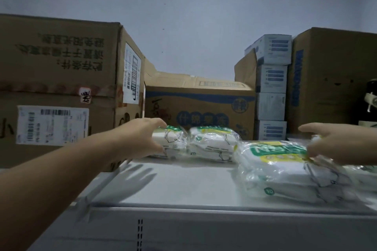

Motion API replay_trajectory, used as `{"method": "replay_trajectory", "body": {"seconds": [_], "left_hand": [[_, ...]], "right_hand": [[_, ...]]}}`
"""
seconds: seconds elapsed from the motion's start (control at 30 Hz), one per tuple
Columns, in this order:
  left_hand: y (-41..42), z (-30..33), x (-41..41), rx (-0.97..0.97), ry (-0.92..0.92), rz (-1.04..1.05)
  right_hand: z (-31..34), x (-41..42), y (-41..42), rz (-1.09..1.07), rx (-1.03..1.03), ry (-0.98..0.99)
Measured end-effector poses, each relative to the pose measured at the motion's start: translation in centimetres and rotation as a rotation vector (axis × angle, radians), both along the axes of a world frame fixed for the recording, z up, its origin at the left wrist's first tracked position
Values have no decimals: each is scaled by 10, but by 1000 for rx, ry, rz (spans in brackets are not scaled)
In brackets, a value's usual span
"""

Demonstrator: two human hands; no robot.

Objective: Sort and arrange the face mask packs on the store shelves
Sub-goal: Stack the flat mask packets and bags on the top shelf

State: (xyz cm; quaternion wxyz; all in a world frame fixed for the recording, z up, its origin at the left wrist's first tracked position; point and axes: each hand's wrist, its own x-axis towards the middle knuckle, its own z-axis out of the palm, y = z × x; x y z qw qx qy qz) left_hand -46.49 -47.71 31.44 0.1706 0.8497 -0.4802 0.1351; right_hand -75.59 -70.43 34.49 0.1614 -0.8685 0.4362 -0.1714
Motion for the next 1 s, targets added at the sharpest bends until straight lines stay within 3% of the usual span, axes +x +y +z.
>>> {"method": "replay_trajectory", "body": {"seconds": [0.2, 0.4, 0.6, 0.83, 0.93, 1.0], "left_hand": [[-17, -8, 13, -105, -26, -101], [-64, 2, 34, -72, 67, 11], [-76, -9, 48, 40, 161, 44], [-78, -12, 54, 67, 180, 72], [-79, -15, 55, 107, 147, 101], [-80, -17, 56, 112, 88, 106]], "right_hand": [[47, 55, 12, 207, -240, 146], [39, 153, 9, 455, -401, 348], [17, 202, -5, 444, -199, 558], [1, 212, -15, 442, -76, 541], [2, 214, -14, 447, -111, 553], [11, 217, -9, 438, -251, 473]]}}
